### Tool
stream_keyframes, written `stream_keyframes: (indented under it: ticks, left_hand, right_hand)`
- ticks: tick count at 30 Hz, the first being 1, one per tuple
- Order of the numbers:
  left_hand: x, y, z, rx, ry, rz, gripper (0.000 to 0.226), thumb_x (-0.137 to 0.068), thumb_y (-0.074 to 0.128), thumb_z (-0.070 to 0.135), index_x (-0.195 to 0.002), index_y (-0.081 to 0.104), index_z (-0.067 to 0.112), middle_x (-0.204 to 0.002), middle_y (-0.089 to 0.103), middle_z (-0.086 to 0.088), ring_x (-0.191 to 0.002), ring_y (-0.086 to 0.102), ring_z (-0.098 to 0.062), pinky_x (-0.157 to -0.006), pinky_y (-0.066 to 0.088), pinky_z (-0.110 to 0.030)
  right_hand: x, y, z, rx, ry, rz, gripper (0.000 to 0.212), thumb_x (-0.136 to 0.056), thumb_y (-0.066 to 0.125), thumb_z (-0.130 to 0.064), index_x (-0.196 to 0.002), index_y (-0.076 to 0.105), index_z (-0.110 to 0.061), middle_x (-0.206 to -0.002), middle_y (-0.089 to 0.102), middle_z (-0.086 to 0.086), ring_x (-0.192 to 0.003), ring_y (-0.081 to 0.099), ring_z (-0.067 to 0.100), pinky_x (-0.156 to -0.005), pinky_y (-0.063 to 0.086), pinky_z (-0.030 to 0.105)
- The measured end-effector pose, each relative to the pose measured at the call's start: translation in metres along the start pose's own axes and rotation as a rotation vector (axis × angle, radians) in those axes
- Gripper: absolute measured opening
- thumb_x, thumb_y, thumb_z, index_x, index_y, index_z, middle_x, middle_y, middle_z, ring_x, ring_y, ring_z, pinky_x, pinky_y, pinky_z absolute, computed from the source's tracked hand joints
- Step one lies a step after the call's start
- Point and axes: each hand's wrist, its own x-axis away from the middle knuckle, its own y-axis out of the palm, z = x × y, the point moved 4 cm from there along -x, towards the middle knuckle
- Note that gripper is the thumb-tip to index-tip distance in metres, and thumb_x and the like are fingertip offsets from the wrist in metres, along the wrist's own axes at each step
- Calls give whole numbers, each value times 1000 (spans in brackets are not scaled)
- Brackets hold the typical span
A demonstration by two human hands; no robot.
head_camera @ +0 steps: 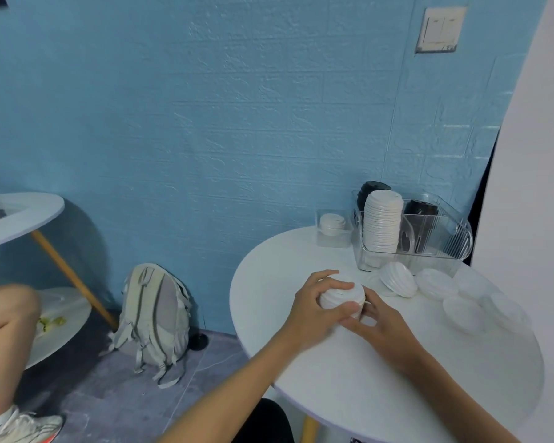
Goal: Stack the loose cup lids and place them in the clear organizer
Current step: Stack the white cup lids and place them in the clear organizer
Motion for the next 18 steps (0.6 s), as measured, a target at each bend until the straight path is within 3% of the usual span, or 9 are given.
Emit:
stream_keyframes:
  ticks: [3, 7, 10, 12, 14, 18]
  left_hand:
    - [-1, 1, -1, 11, -24, -10, 35, -68, 82, 50, -101, 77, 42, -137, 54, 17, -126, 53, 6, -113, 42, -34]
    - [-1, 2, -3, 54, -42, 1, 34, -66, 82, 50, -98, 77, 40, -136, 55, 17, -126, 53, 5, -113, 41, -32]
    - [-3, 1, -4, 79, -41, 2, 34, -65, 81, 50, -97, 77, 40, -135, 56, 17, -126, 53, 4, -112, 40, -29]
    - [-3, 1, -5, 82, -49, -2, 35, -64, 81, 50, -97, 76, 41, -135, 56, 18, -124, 54, 5, -111, 40, -28]
    - [-4, 1, -5, 91, -49, -1, 35, -64, 81, 50, -97, 76, 41, -134, 57, 18, -124, 54, 4, -111, 42, -30]
    - [-4, 2, -5, 102, -60, 2, 34, -65, 80, 51, -97, 77, 39, -134, 57, 18, -124, 55, 3, -113, 42, -35]
  right_hand:
    - [2, 1, -3, 49, -8, -26, 65, -84, 83, -38, -140, 50, -39, -128, 66, -25, -118, 62, -4, -104, 49, 29]
    - [7, -13, -3, 251, -15, -83, 90, -81, 79, -50, -156, 31, -38, -150, 47, -25, -135, 49, 1, -114, 41, 30]
    - [13, -44, -12, 391, -60, 64, 78, -88, 77, -27, -154, 37, -29, -154, 45, -15, -140, 46, 12, -115, 35, 29]
    - [16, -66, -15, 449, -68, 210, 68, -89, 75, -24, -150, 46, -26, -151, 51, -9, -138, 48, 17, -112, 34, 29]
    - [12, -79, -12, 503, -43, 287, 63, -89, 75, -29, -147, 50, -23, -148, 54, -5, -136, 50, 21, -110, 36, 33]
    - [-7, -87, 1, 651, 85, 285, 68, -93, 65, -51, -149, 47, -18, -153, 49, 5, -141, 43, 28, -116, 34, 44]
